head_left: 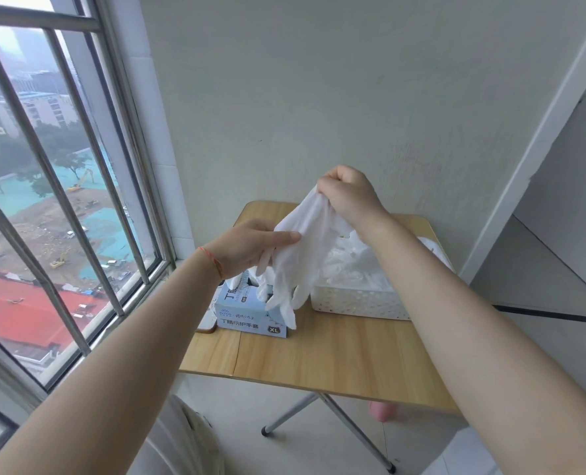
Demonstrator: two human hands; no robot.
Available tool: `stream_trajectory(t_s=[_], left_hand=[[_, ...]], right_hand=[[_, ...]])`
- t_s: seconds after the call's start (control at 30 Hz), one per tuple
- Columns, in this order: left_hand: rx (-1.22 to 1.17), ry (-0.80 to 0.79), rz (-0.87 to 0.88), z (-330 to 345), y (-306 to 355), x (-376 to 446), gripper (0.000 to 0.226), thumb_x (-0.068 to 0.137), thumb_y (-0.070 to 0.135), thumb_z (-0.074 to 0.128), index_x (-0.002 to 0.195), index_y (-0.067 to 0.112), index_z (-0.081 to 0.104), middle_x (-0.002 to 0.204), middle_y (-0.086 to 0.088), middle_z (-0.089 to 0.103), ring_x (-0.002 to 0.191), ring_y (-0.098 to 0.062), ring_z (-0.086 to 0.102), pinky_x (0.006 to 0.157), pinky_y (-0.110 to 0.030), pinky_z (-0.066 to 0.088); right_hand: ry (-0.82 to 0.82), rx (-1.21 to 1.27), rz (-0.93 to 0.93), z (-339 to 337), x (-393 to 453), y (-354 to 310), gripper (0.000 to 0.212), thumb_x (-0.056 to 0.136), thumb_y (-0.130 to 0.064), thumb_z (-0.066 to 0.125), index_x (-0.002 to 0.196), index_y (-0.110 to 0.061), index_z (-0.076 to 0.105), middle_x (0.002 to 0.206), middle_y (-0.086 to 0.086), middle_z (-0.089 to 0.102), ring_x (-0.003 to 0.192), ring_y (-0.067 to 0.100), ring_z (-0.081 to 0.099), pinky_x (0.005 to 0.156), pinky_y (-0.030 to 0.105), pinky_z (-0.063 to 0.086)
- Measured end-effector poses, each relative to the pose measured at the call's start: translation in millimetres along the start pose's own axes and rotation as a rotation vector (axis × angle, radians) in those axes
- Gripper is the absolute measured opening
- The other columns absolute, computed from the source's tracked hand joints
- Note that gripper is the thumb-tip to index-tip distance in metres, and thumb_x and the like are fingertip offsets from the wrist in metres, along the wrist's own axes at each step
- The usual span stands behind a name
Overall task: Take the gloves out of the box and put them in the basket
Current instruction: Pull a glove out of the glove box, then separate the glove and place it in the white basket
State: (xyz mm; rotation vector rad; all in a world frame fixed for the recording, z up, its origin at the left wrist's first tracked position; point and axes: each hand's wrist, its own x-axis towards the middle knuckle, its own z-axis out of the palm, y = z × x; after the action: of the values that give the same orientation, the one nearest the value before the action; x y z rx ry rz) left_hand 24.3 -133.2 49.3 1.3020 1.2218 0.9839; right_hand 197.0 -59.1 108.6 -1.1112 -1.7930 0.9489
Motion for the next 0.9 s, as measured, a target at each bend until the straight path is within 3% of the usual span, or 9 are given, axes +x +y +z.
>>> stream_trajectory(t_s=[0.13, 0.27, 0.33, 0.37, 0.5, 0.57, 0.7, 0.8, 0.9], left_hand=[[-0.06, -0.117, -0.132, -9, -12, -4, 0.032, 0.091, 0.02, 0.066, 0.066, -0.001, 0.063, 0.075, -0.012, 0.068, 0.071, -0.022, 0.069, 0.07, -0.031, 0.058], [-0.201, -0.035, -0.096, -18, -19, -1, 0.037, 0.099, 0.017, 0.053, 0.068, 0.008, 0.069, 0.064, -0.005, 0.06, 0.051, -0.013, 0.059, 0.049, -0.018, 0.047], [-0.22, 0.1, -0.106, -22, -20, 8, 0.022, 0.086, 0.028, 0.066, 0.085, 0.006, 0.067, 0.08, -0.01, 0.055, 0.068, -0.021, 0.056, 0.059, -0.022, 0.044], [-0.202, 0.147, -0.129, -25, -22, 15, 0.027, 0.083, 0.03, 0.068, 0.094, 0.005, 0.065, 0.088, -0.011, 0.054, 0.078, -0.024, 0.054, 0.067, -0.027, 0.043], [-0.048, 0.243, -0.224, -16, -13, 42, 0.05, 0.07, 0.036, 0.076, 0.107, 0.004, 0.068, 0.094, -0.014, 0.062, 0.087, -0.026, 0.057, 0.082, -0.041, 0.045], [0.074, 0.251, -0.238, -9, -7, 60, 0.044, 0.065, 0.034, 0.078, 0.1, 0.007, 0.069, 0.095, -0.015, 0.068, 0.088, -0.026, 0.062, 0.085, -0.045, 0.053], [0.404, 0.214, -0.255, 10, 4, 98, 0.009, 0.085, 0.022, 0.072, 0.091, 0.015, 0.069, 0.09, -0.009, 0.071, 0.079, -0.023, 0.066, 0.072, -0.034, 0.056], [0.618, 0.16, -0.252, 33, 11, 126, 0.011, 0.085, 0.03, 0.07, 0.089, 0.02, 0.071, 0.086, -0.008, 0.07, 0.07, -0.021, 0.063, 0.063, -0.031, 0.052], [0.807, 0.131, -0.242, 59, 14, 150, 0.021, 0.085, 0.04, 0.07, 0.094, 0.021, 0.069, 0.075, -0.005, 0.066, 0.058, -0.019, 0.058, 0.048, -0.02, 0.043]], right_hand=[[0.046, 0.043, 0.044, 3, 4, 6, 0.004, 0.083, -0.017, 0.053, 0.083, -0.016, 0.05, 0.073, -0.003, 0.042, 0.067, 0.014, 0.038, 0.056, 0.026, 0.031], [0.037, -0.015, 0.126, 1, 10, 15, 0.008, 0.083, -0.017, 0.05, 0.08, -0.017, 0.042, 0.075, 0.003, 0.035, 0.067, 0.015, 0.032, 0.059, 0.028, 0.027], [-0.013, -0.074, 0.183, 0, 13, 25, 0.017, 0.082, -0.015, 0.049, 0.074, -0.019, 0.035, 0.07, 0.002, 0.03, 0.063, 0.016, 0.028, 0.054, 0.027, 0.022], [-0.035, -0.1, 0.213, -2, 14, 31, 0.023, 0.083, -0.012, 0.048, 0.071, -0.02, 0.03, 0.067, 0.001, 0.027, 0.06, 0.016, 0.025, 0.053, 0.027, 0.02], [-0.055, -0.094, 0.326, -15, 18, 60, 0.036, 0.091, -0.006, 0.045, 0.062, -0.017, 0.027, 0.061, 0.002, 0.023, 0.053, 0.016, 0.02, 0.035, 0.01, 0.017], [-0.062, -0.069, 0.386, -23, 19, 74, 0.036, 0.095, -0.008, 0.043, 0.064, -0.017, 0.029, 0.065, 0.003, 0.025, 0.054, 0.017, 0.024, 0.031, 0.005, 0.021], [-0.042, -0.099, 0.46, -45, 22, 101, 0.019, 0.1, -0.017, 0.044, 0.081, -0.012, 0.045, 0.084, 0.002, 0.04, 0.072, 0.02, 0.042, 0.035, 0.009, 0.03], [-0.007, -0.156, 0.495, -68, 21, 123, 0.026, 0.1, -0.02, 0.043, 0.12, -0.004, 0.048, 0.104, 0.006, 0.047, 0.083, 0.022, 0.051, 0.045, 0.019, 0.034], [0.03, -0.197, 0.513, -88, 23, 145, 0.023, 0.095, -0.013, 0.041, 0.117, -0.008, 0.044, 0.098, 0.008, 0.047, 0.067, 0.018, 0.045, 0.052, 0.024, 0.037]])
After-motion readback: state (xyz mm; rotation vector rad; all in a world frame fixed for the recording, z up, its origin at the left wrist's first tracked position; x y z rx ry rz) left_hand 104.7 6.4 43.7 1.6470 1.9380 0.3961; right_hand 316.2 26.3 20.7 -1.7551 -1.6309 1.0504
